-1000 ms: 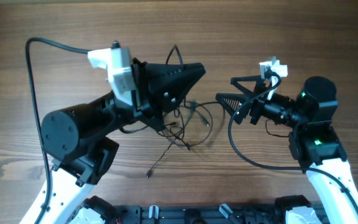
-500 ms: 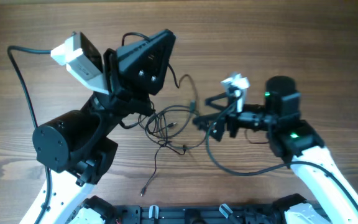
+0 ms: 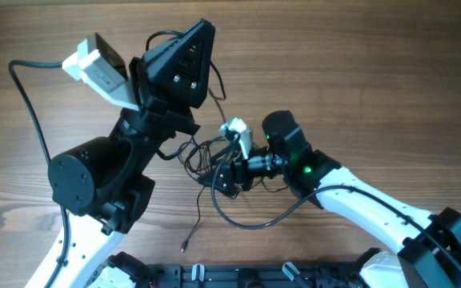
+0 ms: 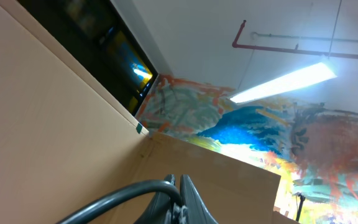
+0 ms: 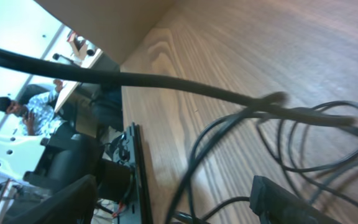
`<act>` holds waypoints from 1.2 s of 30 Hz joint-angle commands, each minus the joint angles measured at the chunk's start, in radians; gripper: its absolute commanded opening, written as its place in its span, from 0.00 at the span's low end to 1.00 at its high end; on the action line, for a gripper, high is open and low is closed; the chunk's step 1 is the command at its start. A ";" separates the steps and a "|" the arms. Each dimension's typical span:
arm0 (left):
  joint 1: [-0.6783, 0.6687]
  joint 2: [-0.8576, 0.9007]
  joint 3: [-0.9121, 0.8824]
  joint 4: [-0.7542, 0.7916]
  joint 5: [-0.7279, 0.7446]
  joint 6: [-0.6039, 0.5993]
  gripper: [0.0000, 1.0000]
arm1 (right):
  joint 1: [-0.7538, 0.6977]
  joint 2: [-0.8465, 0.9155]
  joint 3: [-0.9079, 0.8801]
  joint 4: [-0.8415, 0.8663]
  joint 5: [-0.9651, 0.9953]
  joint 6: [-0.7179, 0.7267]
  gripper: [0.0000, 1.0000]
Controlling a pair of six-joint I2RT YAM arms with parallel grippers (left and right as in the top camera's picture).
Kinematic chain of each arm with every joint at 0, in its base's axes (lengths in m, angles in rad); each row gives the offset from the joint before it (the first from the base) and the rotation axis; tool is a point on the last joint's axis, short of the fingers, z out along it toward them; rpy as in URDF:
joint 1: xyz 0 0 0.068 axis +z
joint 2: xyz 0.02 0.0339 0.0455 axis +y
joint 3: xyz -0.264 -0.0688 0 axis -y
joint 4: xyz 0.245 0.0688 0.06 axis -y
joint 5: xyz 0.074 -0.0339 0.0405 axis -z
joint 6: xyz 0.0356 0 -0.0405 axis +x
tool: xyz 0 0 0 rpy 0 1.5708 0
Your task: Untangle cables
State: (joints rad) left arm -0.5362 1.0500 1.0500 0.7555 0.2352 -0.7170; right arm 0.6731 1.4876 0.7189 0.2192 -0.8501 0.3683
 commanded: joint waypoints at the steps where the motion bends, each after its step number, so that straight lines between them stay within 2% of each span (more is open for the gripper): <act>1: -0.003 -0.002 0.011 0.004 -0.009 -0.006 0.04 | 0.039 0.027 0.001 0.010 0.082 0.037 0.75; 2: -0.003 -0.002 0.011 0.004 -0.009 -0.006 0.04 | 0.043 0.027 0.001 0.017 0.113 0.058 0.66; 3: -0.003 -0.002 0.011 0.004 -0.009 -0.006 0.04 | 0.043 0.027 0.001 0.036 0.132 0.083 0.39; 4: -0.003 -0.002 0.011 0.004 -0.009 -0.006 0.04 | 0.043 0.027 0.001 0.043 0.165 0.113 0.05; 8: 0.004 -0.003 0.011 -0.070 -0.017 0.006 0.04 | -0.013 0.003 0.001 0.003 0.224 0.121 0.04; 14: 0.154 -0.003 0.011 -0.314 -0.017 0.006 0.04 | -0.425 -0.335 0.001 -0.332 0.298 0.026 0.04; 17: 0.249 -0.002 0.011 -0.428 -0.021 0.006 0.04 | -0.607 -0.504 0.001 -0.423 0.312 -0.010 0.04; 20: 0.349 -0.003 0.011 -0.523 -0.028 0.006 0.04 | -0.732 -0.592 0.001 -0.453 0.372 -0.027 0.04; 27: 0.612 -0.002 0.011 -0.756 -0.065 0.043 0.04 | -0.944 -0.602 0.001 -0.458 0.531 -0.034 0.04; 29: 0.665 -0.002 0.011 -0.770 -0.073 0.086 0.04 | -0.974 -0.590 0.001 -0.466 0.540 -0.059 0.04; 33: 0.792 0.000 0.011 -0.776 -0.073 0.085 0.04 | -1.014 -0.556 0.001 -0.491 0.556 -0.106 0.04; 34: 0.819 0.000 0.011 -0.777 -0.073 0.085 0.04 | -1.017 -0.550 0.001 -0.498 0.574 -0.107 0.07; 35: 0.845 -0.001 0.011 -0.780 -0.073 0.085 0.04 | -1.020 -0.546 0.001 -0.505 0.590 -0.105 0.19; 36: 0.867 -0.001 0.011 -0.790 -0.073 0.084 0.04 | -1.021 -0.541 0.001 -0.512 0.596 -0.107 0.42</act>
State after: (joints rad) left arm 0.2714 1.0531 1.0546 -0.0269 0.1833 -0.6563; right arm -0.3328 0.9329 0.7166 -0.2867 -0.3210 0.2794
